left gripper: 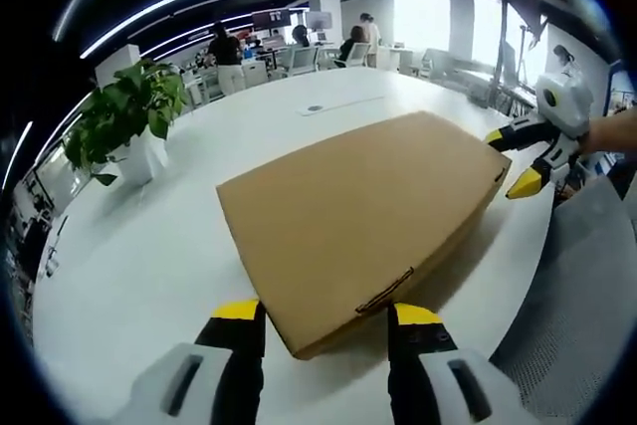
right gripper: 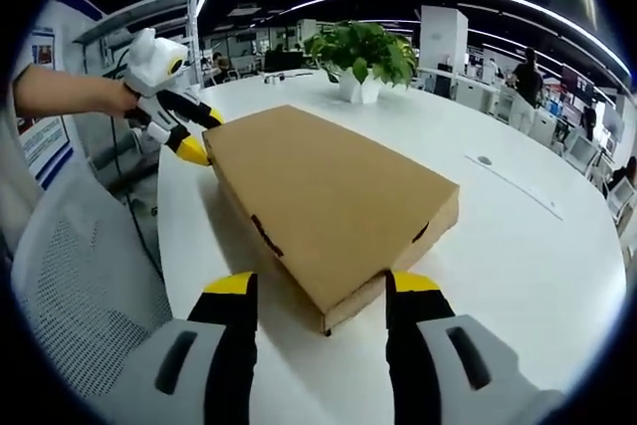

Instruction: Operate the shoe box by opening the lid, removing the specified soft item, and placing it in the target area until the item is outside and the box remains undamaged.

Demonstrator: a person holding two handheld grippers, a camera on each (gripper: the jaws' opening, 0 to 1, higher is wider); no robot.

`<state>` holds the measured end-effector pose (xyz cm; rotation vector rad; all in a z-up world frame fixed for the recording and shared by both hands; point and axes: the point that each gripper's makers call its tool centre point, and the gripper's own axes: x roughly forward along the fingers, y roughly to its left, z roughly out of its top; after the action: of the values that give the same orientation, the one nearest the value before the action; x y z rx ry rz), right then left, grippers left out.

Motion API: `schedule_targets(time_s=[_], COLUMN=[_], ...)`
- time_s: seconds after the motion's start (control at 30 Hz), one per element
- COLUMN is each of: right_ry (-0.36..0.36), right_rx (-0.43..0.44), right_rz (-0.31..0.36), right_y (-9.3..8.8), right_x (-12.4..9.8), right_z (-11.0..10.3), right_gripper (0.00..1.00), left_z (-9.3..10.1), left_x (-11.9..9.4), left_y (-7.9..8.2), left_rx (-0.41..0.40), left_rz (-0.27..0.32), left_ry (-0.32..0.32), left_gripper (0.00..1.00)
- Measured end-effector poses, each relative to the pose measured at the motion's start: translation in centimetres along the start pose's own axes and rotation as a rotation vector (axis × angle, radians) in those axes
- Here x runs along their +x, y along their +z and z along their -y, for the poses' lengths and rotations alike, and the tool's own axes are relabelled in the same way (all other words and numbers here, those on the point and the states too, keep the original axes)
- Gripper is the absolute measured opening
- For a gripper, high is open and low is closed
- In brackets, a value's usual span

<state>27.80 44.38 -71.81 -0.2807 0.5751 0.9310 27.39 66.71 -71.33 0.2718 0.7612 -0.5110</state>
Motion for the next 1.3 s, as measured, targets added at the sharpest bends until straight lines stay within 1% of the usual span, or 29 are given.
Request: schedule_targets(time_s=[0.53, 1.07, 1.2, 1.3], right_ry=[0.025, 0.03, 0.031, 0.032], right_rx=[-0.008, -0.005, 0.0, 0.003], right_rz=[0.008, 0.01, 0.012, 0.016], right_y=[0.3, 0.3, 0.4, 0.5], right_x=[0.4, 0.4, 0.3, 0.2], right_z=[-1.4, -1.7, -1.7, -1.7], right_gripper=[0.48, 0.52, 0.52, 0.52], left_z=[-0.5, -0.4, -0.3, -0.2], left_x=[-1.1, -1.1, -1.2, -1.2], left_y=[-1.2, -1.2, -1.1, -1.0], left_rx=[-0.006, -0.002, -0.008, -0.033], left_rz=[-0.009, 0.005, 0.002, 0.01], left_ry=[0.006, 0.003, 0.0, 0.002], left_gripper=[0.49, 0.5, 0.5, 0.53])
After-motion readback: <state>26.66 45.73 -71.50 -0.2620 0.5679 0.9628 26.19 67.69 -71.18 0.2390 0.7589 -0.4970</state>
